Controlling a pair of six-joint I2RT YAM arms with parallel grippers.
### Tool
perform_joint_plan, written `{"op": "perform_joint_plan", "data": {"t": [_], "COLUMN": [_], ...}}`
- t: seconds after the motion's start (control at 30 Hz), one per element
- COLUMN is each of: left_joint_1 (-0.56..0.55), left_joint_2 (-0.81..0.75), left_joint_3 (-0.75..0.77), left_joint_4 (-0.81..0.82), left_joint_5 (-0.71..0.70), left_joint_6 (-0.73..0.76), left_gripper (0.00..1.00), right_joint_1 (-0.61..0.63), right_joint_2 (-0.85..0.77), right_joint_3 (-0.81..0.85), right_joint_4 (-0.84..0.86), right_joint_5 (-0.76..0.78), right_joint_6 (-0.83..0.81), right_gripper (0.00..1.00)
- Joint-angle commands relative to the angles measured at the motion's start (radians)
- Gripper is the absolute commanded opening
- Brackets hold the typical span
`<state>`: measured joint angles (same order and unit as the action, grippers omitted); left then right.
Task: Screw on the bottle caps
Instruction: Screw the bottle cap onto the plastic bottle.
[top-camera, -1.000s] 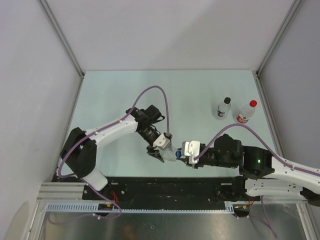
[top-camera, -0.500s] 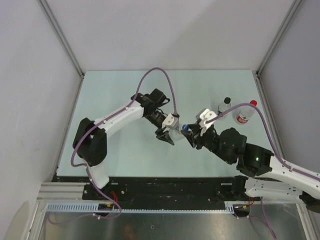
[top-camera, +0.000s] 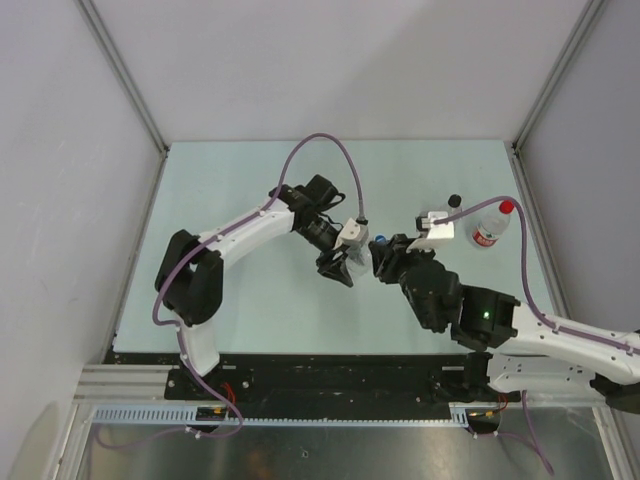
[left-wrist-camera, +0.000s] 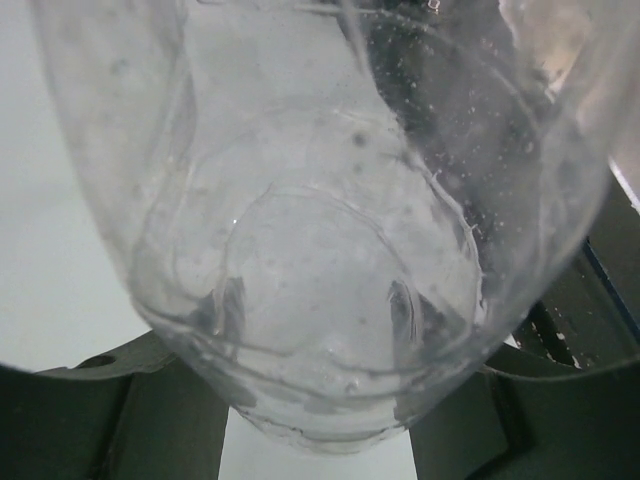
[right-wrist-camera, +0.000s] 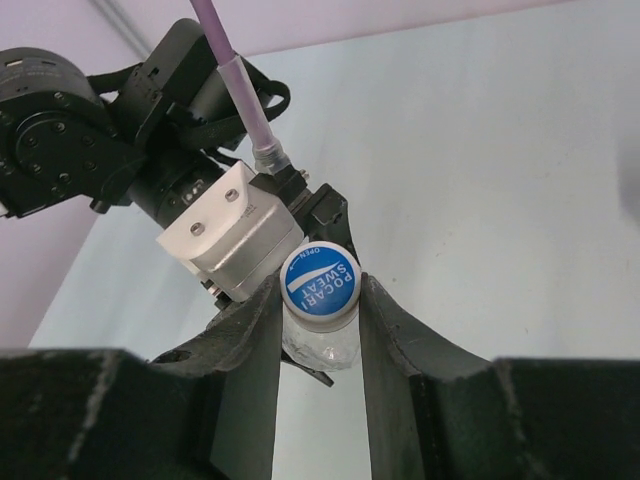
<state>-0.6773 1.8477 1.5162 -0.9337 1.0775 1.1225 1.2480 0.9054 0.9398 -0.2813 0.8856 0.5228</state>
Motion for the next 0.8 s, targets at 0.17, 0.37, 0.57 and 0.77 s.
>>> {"op": "perform_joint_plan", "data": {"t": [0.17,0.37,0.57,0.77], "left_joint_1": [-0.026,-0.026,-0.026,-0.028], "left_joint_2": [-0.111,-0.163,-0.206,-0.277], "left_joint_3": [-0.068,-0.160,-0.242,-0.340], "left_joint_4": [0.216,0.238,0.254,0.355], "left_joint_5": [0.087,0.085,0.101,0.109], "left_joint_6": [-0.111,-0.063,-0.031,-0.116], "left_gripper": [0.45,0.48,0.49,0.49], "right_joint_1": [0.058,0.063,0.068,0.070], "right_joint_2": [0.062,-0.007,-0.098,-0.213], "right_joint_3": [-0.015,-0.015,-0.015,-0.015], "right_joint_4": [-0.008,0.079,0.090,0.038], "right_joint_5": [0.003,-0.007,-0.250,-0.570], "right_joint_6": [0.065,-0.161,-0.372,-0.420], "right_gripper": [0.43,0.78,0.99,0.99]}}
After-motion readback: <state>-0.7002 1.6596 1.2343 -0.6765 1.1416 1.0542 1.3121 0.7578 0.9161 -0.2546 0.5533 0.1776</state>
